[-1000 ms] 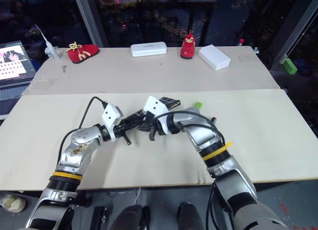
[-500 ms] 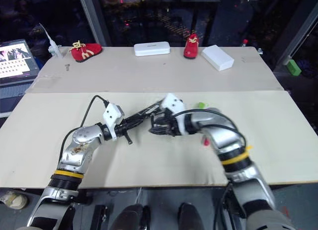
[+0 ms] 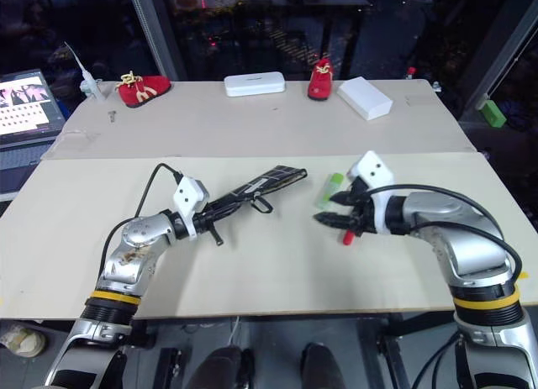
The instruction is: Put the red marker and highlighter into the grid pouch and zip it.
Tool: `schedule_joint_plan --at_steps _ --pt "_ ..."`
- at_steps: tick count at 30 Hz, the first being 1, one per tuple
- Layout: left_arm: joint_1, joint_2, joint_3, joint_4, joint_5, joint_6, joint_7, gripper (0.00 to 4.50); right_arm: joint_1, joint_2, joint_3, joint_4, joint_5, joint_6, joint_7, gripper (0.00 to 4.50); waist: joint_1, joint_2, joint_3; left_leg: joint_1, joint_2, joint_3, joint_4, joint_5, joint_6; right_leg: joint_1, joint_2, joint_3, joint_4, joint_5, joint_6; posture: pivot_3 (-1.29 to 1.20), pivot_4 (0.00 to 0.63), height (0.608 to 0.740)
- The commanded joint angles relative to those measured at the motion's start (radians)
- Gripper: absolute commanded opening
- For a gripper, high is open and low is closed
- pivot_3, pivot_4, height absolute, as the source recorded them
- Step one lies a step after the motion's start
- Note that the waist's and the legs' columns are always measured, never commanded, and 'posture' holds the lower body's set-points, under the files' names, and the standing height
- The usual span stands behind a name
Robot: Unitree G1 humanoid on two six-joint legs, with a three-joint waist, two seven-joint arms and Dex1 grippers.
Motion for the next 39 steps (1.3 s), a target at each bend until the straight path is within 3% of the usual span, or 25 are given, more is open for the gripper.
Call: schedule_joint_plan --at_steps 1,12,34,37,39 --pt "0.007 0.003 0.015 -0.044 -0.015 -0.008 0.009 0.00 -0.008 0.025 -0.104 0.002 -0.020 0.111 -0.159 3.17 0.003 0.000 0.000 0.000 0.000 0.000 0.000 0.000 0.000 0.000 0.000 0.000 0.000 0.000 0.000 0.00 0.150 0.740" --pt "0.016 -0.004 0.009 -0.037 -0.012 -0.014 0.015 0.00 0.009 0.162 -0.180 -0.007 -0.031 0.285 -0.398 3.17 0.002 0.000 0.000 0.000 0.000 0.000 0.000 0.000 0.000 0.000 0.000 0.000 0.000 0.000 0.000 0.00 0.150 0.740" --pt "0.024 -0.001 0.021 -0.058 -0.018 0.001 0.035 0.00 0.075 0.302 -0.105 0.079 -0.068 0.282 -0.559 3.17 -0.003 0.000 0.000 0.001 0.000 0.000 0.000 0.000 0.000 0.001 0.001 0.000 0.000 0.000 0.000 0.00 0.150 0.740" --pt "0.021 0.002 0.022 -0.061 -0.020 0.003 0.034 0.00 0.118 0.296 -0.116 0.091 -0.105 0.242 -0.592 2.49 -0.002 -0.002 -0.002 0.001 0.000 0.000 0.000 0.000 0.000 0.002 0.001 0.000 0.000 0.000 0.000 0.00 0.150 0.740" --pt "0.019 0.003 0.024 -0.064 -0.023 0.005 0.032 0.00 0.133 0.294 -0.120 0.089 -0.115 0.222 -0.599 1.79 0.001 -0.003 -0.003 0.002 0.000 -0.001 0.000 0.000 0.000 0.003 0.001 0.000 0.000 0.000 0.000 0.00 0.150 0.740"
